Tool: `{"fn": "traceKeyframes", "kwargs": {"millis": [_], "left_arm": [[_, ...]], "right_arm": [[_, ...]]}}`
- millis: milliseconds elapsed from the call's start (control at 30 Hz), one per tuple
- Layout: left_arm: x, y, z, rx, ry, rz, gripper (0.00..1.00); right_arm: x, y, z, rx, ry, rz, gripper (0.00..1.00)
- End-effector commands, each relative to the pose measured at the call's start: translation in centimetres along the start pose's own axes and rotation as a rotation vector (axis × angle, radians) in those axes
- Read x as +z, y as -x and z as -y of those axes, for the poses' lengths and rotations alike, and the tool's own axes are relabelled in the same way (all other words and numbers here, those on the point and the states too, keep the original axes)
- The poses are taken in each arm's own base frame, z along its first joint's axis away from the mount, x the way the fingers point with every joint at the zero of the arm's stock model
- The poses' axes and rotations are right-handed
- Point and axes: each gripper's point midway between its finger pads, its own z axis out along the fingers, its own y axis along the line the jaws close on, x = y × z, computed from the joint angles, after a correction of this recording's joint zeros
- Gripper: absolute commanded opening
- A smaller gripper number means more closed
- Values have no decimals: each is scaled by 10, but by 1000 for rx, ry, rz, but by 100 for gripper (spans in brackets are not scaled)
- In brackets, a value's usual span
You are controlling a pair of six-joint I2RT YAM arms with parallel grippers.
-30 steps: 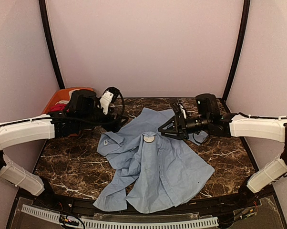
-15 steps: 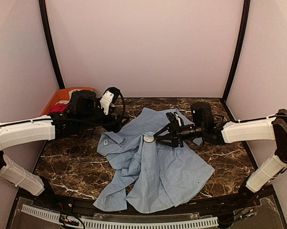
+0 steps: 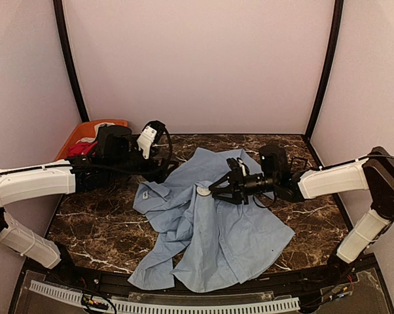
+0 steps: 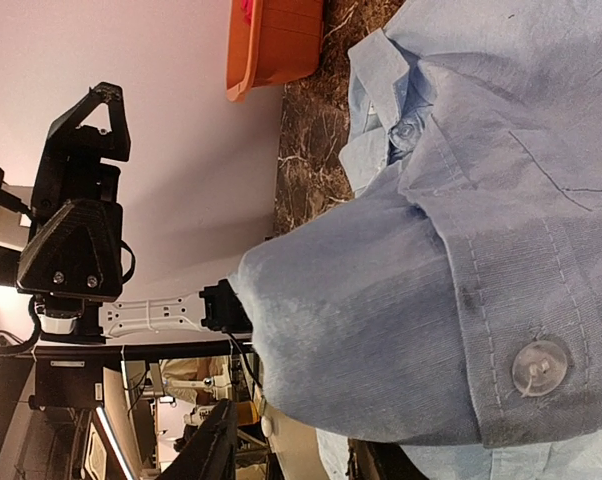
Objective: Pin the brooch onto the clothing
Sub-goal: Close the brooch on the flattened clothing.
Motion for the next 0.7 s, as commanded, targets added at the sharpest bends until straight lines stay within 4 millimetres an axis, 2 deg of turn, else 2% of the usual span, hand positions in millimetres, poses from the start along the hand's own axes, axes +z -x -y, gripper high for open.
{"fn": "traceKeyframes", "kwargs": {"millis": [0,333,667], "left_arm": [[-9,4,3,10,-12,26,85],[-7,1,6,11,-20,22,85],[16,-15,20,-10,-75,-14,85]], "right_arm": [[5,4,-6,-21,26,19,36],[8,6,-10,-7,66,23,34],[9,8,-15,-25,60,26,33]]}}
